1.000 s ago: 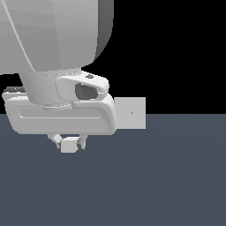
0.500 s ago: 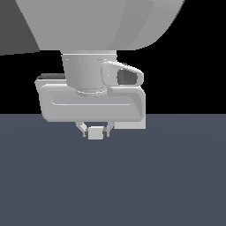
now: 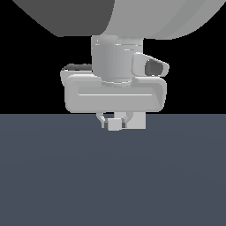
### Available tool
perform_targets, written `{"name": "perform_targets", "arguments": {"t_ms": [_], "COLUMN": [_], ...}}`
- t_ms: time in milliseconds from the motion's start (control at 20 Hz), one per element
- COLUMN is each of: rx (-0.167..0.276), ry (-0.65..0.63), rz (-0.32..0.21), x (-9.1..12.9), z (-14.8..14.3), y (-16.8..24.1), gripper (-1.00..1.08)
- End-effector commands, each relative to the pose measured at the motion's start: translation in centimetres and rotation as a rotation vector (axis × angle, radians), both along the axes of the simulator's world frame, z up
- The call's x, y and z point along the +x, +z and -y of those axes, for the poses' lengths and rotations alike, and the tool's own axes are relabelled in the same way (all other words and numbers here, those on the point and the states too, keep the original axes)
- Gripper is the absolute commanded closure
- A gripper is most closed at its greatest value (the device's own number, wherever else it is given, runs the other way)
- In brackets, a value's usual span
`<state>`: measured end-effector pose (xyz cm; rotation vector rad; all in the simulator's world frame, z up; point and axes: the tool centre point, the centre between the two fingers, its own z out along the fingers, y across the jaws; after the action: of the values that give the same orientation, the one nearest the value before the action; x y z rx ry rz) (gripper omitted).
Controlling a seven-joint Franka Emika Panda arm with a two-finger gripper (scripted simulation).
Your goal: Plug the charger into the wall socket.
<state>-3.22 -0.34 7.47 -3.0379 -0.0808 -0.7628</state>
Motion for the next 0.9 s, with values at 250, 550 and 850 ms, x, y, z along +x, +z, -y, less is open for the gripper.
{"name": "perform_targets", "arguments": {"t_ms": [250,550,850], "rx": [-0.001,0.000,0.002], "ry": [0.027,0.045,0.059], "rz": [0.000,0.000,-0.002], "x": [0.6,1.1,1.5], "z": [2.3,3.9,5.0], "y": [1.1,1.8,2.3], "gripper": [1.08,1.08,1.08]}}
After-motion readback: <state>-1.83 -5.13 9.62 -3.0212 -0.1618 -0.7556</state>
